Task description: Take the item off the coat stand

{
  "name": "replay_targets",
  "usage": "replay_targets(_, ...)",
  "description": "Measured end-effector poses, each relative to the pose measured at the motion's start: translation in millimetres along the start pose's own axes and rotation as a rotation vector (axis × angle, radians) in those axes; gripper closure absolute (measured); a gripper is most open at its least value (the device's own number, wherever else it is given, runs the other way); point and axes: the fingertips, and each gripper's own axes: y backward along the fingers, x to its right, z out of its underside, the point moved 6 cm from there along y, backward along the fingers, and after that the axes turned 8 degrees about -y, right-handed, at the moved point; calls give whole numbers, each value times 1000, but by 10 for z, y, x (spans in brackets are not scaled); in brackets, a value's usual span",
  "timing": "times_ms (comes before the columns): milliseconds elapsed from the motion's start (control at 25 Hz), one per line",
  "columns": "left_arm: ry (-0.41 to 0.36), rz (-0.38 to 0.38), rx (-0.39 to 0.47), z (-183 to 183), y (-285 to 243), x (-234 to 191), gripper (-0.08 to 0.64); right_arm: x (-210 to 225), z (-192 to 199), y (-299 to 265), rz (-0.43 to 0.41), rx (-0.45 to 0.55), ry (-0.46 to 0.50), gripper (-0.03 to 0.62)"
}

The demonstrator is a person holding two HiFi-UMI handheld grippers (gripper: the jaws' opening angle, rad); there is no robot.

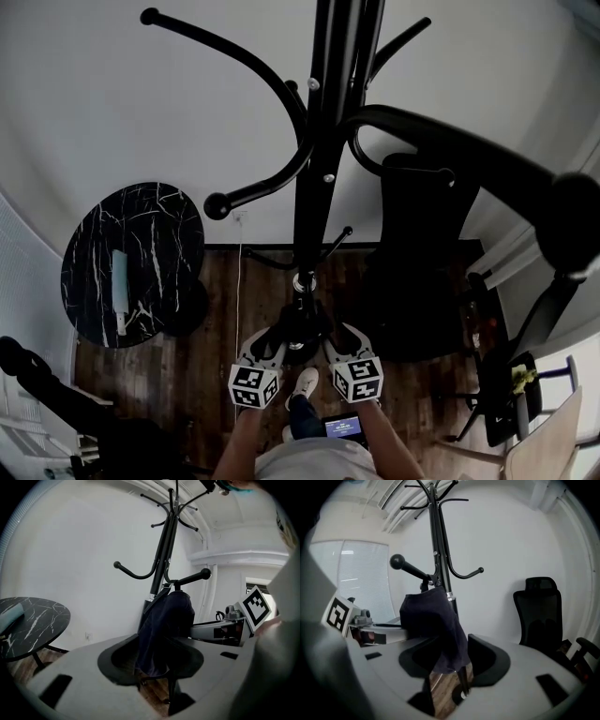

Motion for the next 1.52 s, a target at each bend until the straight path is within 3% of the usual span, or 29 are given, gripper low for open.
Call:
replay_targets(360, -10, 22, 1, -85, -161, -16, 452, -8, -109, -186, -34, 26, -1, 430)
replay_targets(440, -25, 32, -5, -90, -176, -7, 504, -12, -99, -214, -50, 12, -12, 502)
replay_targets(600, -30, 52, -18, -91, -187, 1, 528, -19, -94, -213, -63, 5, -12, 537)
replay_targets(1520, -32, 45, -25, -79, 103, 214, 530, -133, -11, 124, -76, -10, 19, 549)
